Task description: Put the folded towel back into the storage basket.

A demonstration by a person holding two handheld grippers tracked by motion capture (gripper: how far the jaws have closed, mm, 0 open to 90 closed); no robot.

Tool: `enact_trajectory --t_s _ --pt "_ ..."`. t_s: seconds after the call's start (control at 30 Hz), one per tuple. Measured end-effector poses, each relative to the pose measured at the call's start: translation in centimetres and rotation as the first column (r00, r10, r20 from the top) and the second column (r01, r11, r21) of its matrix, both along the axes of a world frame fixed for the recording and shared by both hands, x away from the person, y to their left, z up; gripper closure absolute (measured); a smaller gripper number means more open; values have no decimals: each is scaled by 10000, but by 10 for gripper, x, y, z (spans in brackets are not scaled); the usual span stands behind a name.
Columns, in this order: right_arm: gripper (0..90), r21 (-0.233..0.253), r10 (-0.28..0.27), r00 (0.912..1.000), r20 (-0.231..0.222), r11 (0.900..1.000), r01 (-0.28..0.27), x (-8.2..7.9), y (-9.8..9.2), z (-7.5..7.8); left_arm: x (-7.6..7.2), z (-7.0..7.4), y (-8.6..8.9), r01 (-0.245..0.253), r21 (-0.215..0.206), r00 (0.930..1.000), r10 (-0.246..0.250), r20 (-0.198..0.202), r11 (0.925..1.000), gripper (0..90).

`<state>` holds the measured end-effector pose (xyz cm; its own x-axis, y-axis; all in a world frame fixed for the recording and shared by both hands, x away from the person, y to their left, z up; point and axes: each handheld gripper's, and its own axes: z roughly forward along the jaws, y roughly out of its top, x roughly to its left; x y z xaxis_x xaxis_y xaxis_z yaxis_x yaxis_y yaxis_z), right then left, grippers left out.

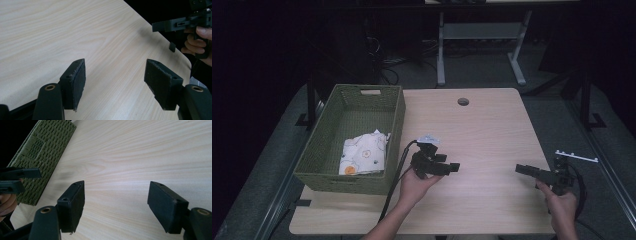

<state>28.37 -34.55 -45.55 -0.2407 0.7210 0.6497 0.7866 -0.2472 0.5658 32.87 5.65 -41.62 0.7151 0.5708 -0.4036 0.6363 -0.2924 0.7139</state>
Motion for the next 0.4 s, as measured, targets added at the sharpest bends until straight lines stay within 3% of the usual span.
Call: enact_trajectory --t_s 0.4 --pt "294 -116 290 9993 218 9995 -288 -12 0 0 -8 -9 5 -52 45 9999 51 155 10000 319"
